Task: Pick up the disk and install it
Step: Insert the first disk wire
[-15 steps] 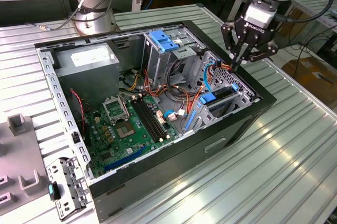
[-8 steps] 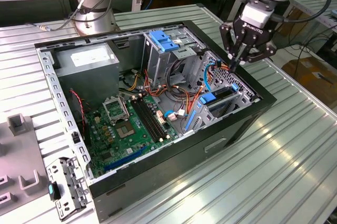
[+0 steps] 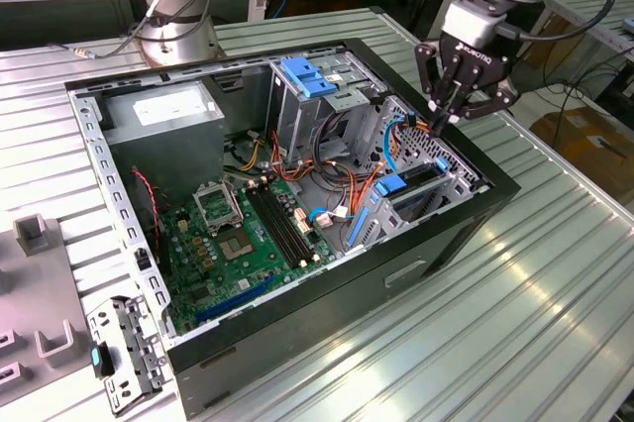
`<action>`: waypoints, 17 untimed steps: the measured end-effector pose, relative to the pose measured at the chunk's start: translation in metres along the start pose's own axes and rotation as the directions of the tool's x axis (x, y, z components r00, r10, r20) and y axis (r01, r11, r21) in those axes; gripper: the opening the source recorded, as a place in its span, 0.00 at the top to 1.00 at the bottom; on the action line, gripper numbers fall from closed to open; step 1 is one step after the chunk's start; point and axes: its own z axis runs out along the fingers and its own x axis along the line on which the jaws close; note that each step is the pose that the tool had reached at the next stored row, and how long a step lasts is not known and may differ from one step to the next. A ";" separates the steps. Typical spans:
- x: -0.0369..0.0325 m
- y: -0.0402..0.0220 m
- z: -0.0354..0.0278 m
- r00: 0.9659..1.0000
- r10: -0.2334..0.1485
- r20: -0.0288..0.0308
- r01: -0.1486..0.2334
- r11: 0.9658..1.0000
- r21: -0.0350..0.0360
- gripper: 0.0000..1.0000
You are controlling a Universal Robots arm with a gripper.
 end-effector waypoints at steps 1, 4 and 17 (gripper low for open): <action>0.0000 0.0000 0.0001 1.000 0.017 0.000 -0.017 1.000 -0.001 0.84; 0.0000 0.0000 0.0005 0.997 0.073 0.000 -0.073 0.997 -0.003 0.84; -0.0001 0.0000 0.0018 0.957 0.289 -0.002 -0.289 0.957 -0.011 0.84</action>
